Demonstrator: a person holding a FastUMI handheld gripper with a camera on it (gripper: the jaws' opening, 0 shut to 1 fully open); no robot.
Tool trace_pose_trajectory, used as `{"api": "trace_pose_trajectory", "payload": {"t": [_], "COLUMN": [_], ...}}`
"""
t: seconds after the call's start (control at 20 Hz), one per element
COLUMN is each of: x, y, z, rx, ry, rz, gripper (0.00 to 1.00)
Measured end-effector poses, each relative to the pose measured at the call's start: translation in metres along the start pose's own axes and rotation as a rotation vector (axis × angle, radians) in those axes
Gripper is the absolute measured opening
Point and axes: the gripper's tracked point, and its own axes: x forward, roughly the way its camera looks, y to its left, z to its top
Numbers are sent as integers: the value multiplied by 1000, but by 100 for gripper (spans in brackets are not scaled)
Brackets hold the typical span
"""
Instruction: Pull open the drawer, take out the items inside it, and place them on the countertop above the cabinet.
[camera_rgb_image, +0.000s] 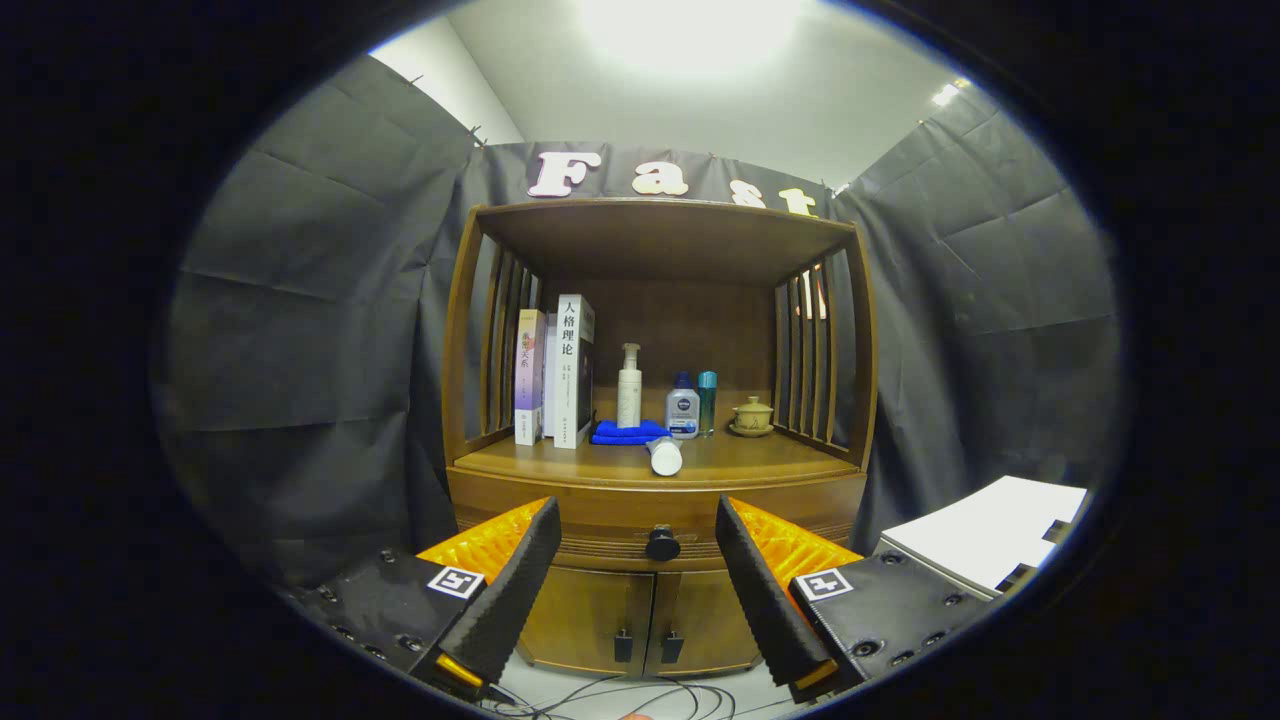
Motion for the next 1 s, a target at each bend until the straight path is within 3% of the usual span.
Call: {"api": "trace_pose_trajectory", "payload": {"t": [1.0], "x": [-12], "y": [16], "z": [16], "rx": [9], "ry": [-38], "rz": [55], "gripper": [97]}}
